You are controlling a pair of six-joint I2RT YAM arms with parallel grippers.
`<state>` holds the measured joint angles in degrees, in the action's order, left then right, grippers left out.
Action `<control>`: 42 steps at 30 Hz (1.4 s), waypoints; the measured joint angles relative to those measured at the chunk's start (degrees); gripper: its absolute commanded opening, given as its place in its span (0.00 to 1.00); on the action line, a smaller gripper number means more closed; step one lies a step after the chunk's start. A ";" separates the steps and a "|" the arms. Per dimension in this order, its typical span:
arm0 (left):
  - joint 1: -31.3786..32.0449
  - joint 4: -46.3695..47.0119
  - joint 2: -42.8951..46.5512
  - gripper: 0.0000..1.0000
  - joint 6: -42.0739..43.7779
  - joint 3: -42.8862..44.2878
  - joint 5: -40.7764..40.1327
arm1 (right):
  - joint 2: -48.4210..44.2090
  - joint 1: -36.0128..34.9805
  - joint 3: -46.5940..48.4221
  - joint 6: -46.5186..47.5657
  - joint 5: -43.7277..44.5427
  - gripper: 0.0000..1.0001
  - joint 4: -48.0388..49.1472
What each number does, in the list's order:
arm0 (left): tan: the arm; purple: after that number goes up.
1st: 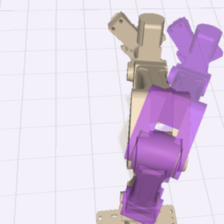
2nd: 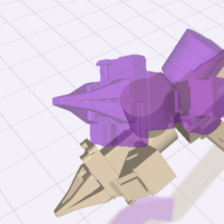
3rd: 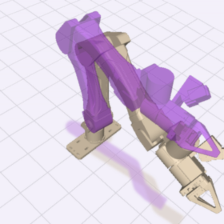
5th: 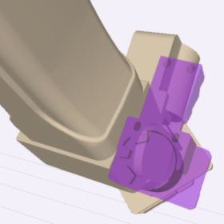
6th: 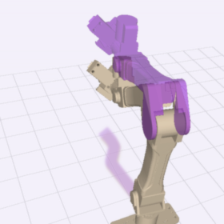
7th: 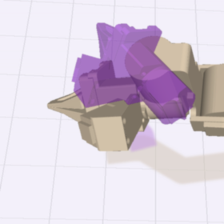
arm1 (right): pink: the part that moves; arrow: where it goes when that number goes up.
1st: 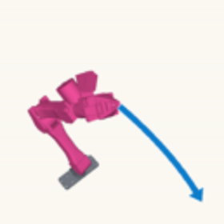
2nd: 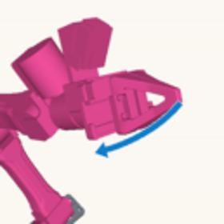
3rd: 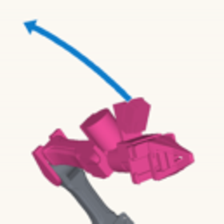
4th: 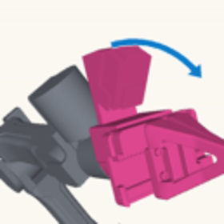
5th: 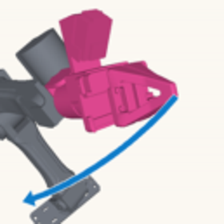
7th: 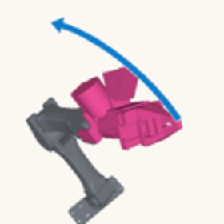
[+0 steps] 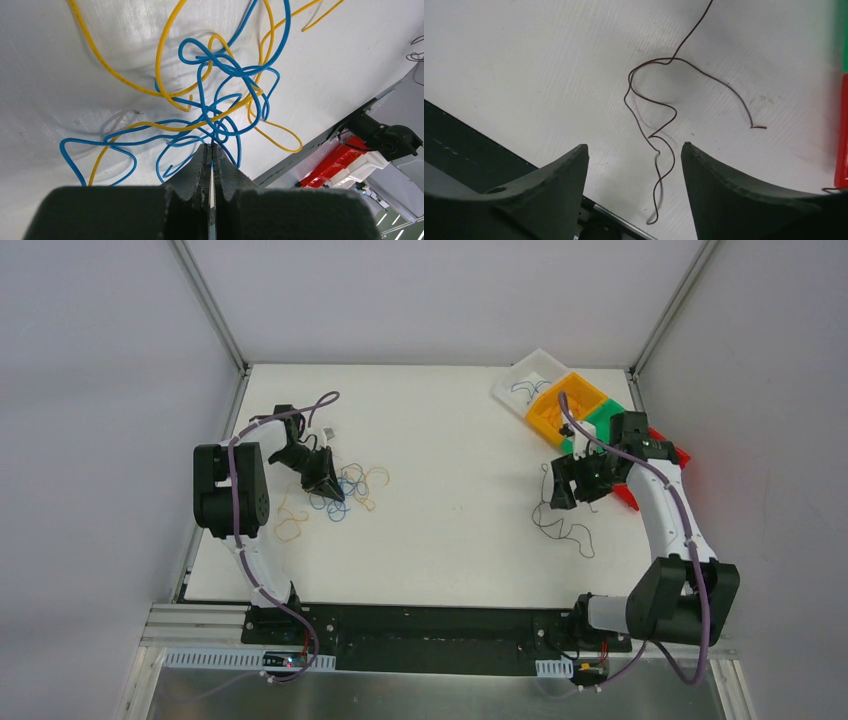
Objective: Untangle the cables
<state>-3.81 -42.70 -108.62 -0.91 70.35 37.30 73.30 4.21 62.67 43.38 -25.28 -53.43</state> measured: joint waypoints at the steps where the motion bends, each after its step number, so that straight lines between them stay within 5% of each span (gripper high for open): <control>1: 0.00 0.02 0.00 0.00 0.00 0.00 0.00 | 1.11 -0.28 0.13 0.20 0.39 0.78 0.55; 15: 0.02 -0.22 0.00 0.00 -0.13 0.90 -0.02 | 14.32 -5.62 0.52 -0.85 8.31 0.80 6.29; 23: 0.02 -0.57 0.00 0.00 -0.13 0.90 -0.04 | 10.38 -5.46 -0.68 -4.94 12.20 0.99 5.88; 30: 0.02 -0.70 0.00 0.00 -0.13 0.90 -0.04 | 16.68 -1.81 -0.59 -6.10 15.67 0.99 4.61; 42: 0.02 -0.72 0.00 0.00 -0.09 0.00 -0.04 | 22.21 -2.08 4.50 -13.35 5.79 0.95 3.30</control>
<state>-3.79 -43.42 -108.62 -0.99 70.35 37.26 95.50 2.13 67.18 30.02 -19.49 -50.13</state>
